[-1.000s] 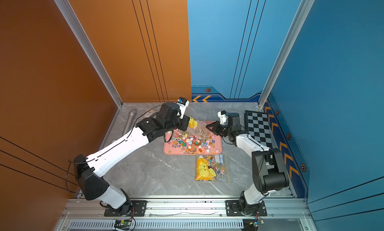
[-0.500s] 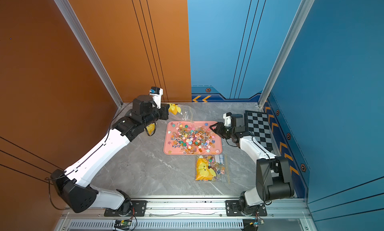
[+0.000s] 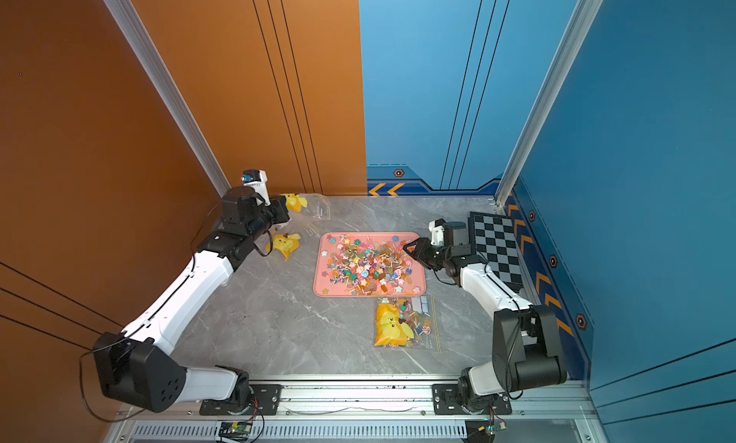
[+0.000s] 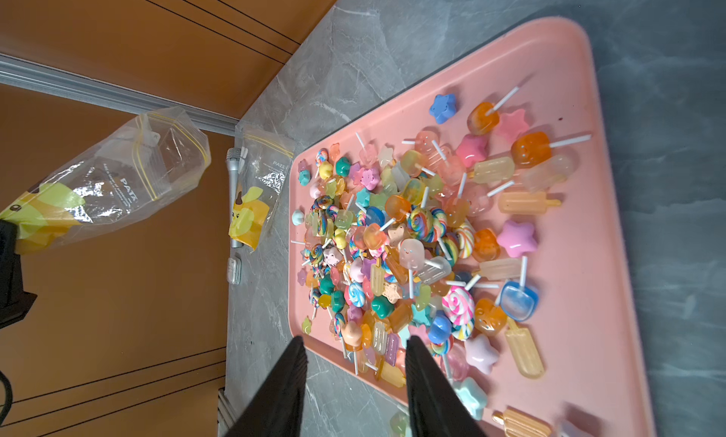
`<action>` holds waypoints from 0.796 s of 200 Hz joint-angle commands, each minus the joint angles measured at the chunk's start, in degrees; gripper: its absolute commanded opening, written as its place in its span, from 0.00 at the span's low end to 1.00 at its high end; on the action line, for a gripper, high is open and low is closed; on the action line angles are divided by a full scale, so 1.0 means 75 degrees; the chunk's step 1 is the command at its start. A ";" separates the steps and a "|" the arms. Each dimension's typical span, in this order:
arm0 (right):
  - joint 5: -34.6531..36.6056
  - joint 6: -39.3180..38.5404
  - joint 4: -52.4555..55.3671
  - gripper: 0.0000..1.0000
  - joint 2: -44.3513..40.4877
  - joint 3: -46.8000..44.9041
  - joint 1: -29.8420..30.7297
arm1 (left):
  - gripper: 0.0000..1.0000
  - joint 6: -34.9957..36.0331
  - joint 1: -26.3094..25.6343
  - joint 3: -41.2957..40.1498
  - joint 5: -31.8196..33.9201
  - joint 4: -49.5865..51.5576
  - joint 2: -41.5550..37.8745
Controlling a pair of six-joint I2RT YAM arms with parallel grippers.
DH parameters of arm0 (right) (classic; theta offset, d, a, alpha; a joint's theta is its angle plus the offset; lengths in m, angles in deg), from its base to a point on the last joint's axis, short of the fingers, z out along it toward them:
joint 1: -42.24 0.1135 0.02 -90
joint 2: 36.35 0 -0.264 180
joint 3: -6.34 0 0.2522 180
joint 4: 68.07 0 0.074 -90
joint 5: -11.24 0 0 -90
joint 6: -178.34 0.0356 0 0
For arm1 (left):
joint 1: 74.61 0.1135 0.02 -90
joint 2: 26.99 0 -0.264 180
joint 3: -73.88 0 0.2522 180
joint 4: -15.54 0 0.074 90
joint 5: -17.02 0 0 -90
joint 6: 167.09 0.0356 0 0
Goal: Pour candies out of the ziploc bag
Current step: Place the ziploc bag in the ziploc bag.
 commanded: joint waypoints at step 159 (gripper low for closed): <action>0.0190 -0.0328 0.0223 0.43 -0.0060 -0.0449 0.0007 | 0.19 -0.1584 0.1644 -0.4168 0.0696 -0.5154 0.0972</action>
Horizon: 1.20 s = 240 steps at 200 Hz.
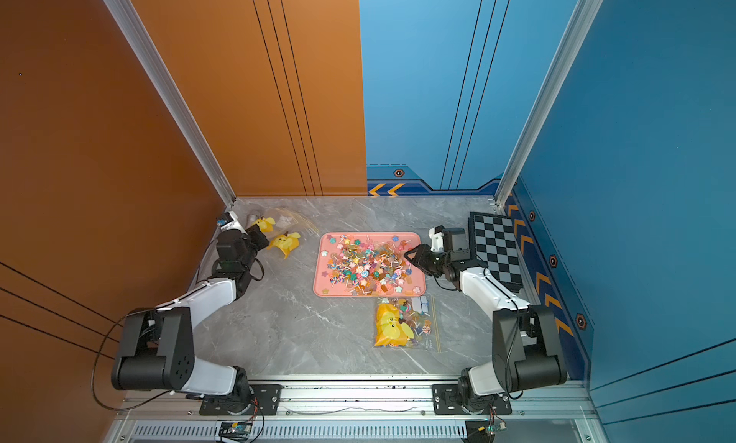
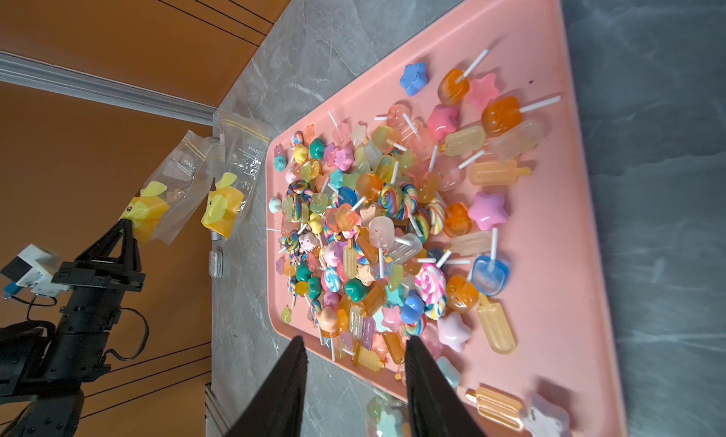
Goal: Pour candies out of the ziploc bag
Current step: Place the ziploc bag in the ziploc bag.
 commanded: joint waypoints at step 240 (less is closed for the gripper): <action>0.0402 -0.0182 0.0752 0.43 -0.0689 -0.0235 -0.0072 | 0.98 0.0575 -0.2595 -0.0335 0.1772 0.3107 -0.3522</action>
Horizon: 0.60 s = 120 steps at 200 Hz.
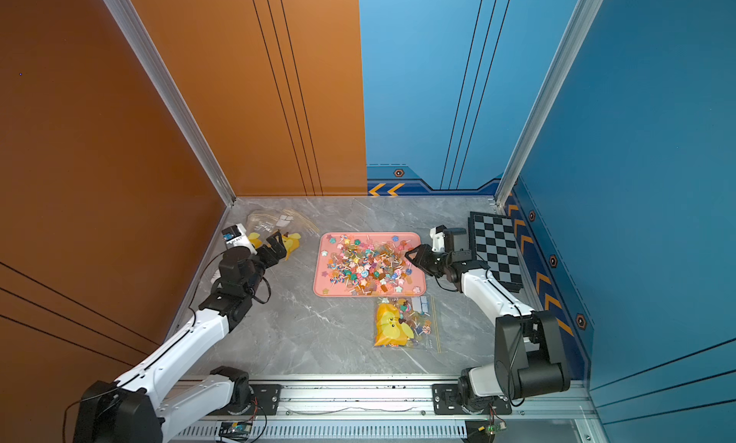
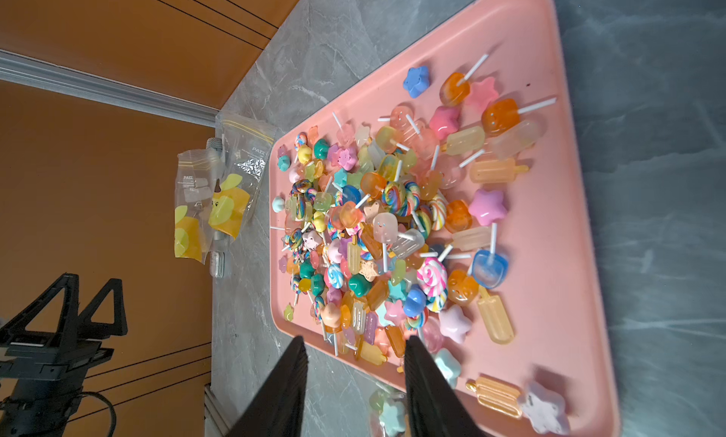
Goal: Pour candies out of the ziploc bag
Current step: Place the ziploc bag in the ziploc bag.
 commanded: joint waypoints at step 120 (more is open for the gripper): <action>0.2624 -0.0775 0.3241 0.47 -0.2092 -0.1049 -0.1344 | 0.99 0.0005 -0.4425 0.0793 0.0680 0.2068 0.1072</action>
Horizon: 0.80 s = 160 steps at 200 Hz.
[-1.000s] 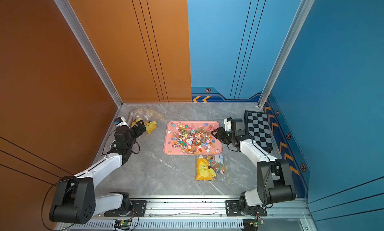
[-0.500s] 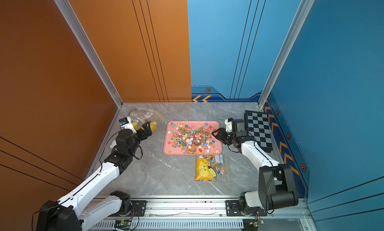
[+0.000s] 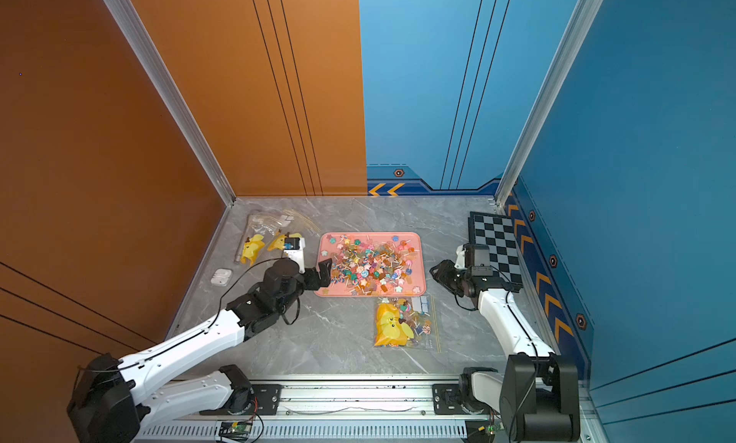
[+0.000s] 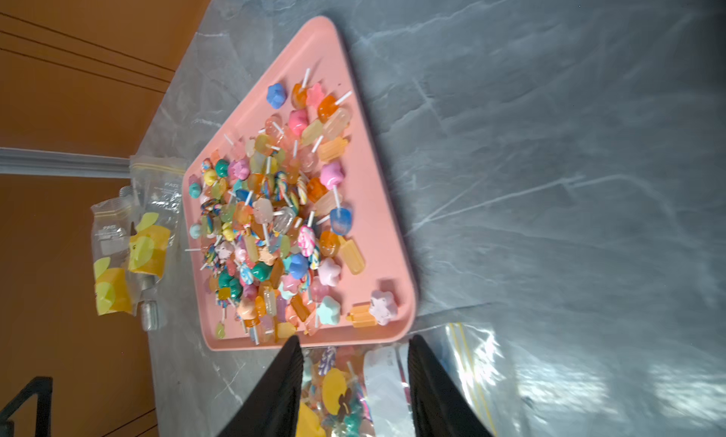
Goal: Pour candies out of the ziploc bag
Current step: Place the ziploc bag in the ziploc bag, then move the ziploc bag to the center of the board.
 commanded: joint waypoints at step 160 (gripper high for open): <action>0.2601 -0.0069 0.1670 0.50 -0.0013 -0.0971 0.1791 | 0.74 -0.1858 -0.2519 0.1613 -0.2199 0.0188 0.4013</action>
